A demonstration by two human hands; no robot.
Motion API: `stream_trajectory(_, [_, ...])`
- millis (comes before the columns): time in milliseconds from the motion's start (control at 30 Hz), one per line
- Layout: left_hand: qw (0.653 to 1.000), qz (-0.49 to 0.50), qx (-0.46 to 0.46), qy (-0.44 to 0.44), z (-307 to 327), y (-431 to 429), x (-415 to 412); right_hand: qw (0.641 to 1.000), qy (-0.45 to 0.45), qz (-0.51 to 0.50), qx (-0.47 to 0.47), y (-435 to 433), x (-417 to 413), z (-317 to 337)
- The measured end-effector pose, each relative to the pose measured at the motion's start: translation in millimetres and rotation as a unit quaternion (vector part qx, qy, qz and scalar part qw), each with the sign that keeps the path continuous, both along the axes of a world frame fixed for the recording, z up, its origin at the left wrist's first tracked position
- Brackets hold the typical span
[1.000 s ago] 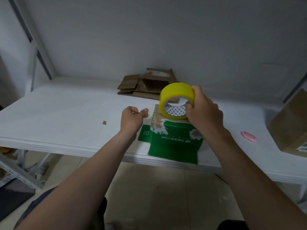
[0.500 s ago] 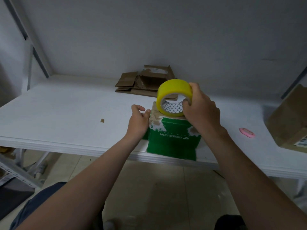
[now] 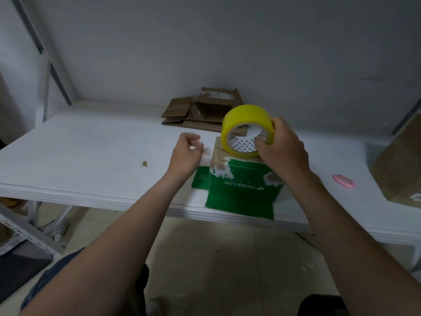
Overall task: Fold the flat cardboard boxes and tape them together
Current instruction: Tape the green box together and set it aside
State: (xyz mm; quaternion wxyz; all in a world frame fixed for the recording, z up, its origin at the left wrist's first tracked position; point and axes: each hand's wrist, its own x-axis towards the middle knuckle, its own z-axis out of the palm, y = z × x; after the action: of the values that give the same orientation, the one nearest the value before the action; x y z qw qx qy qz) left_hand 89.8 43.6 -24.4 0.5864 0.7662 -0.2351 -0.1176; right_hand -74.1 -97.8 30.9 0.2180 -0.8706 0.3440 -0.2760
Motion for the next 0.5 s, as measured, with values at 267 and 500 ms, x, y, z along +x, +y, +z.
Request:
stream_trajectory(267, [0.967,-0.254,0.020,-0.014,14.0,0.6,-7.5,1.000,0.016,-0.005,-0.015,3.5,1.1,3.7])
stream_trajectory(500, [0.963,-0.267,0.012,-0.038,9.9,-10.9,-7.8,1.000,0.013,0.006,-0.013,1.3,4.0,-1.8])
